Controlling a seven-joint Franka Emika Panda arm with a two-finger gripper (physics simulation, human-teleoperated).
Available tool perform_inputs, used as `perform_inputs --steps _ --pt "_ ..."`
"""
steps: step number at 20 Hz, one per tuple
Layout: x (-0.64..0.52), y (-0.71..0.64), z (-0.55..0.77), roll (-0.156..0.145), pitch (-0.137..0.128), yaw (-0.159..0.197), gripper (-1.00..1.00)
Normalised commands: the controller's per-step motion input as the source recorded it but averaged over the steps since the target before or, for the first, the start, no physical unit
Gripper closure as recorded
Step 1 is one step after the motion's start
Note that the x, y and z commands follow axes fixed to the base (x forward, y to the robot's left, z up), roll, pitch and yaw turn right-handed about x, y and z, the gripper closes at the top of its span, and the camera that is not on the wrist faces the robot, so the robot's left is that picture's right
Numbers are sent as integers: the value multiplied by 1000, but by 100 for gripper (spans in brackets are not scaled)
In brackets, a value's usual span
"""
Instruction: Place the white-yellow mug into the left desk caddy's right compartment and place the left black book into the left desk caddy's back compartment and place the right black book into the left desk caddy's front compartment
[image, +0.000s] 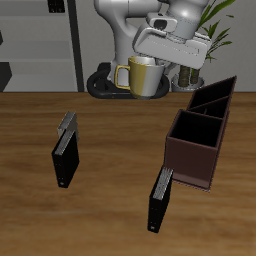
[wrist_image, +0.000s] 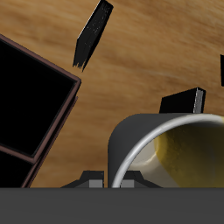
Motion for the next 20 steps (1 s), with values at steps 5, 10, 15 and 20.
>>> perform_inputs --steps 5,10,15,20 --pt "252 278 319 -85 42 -85 100" --pt "155 458 257 -25 22 -45 100" --pt "-38 374 170 37 -6 4 100" --pt "-24 467 264 40 -16 9 100"
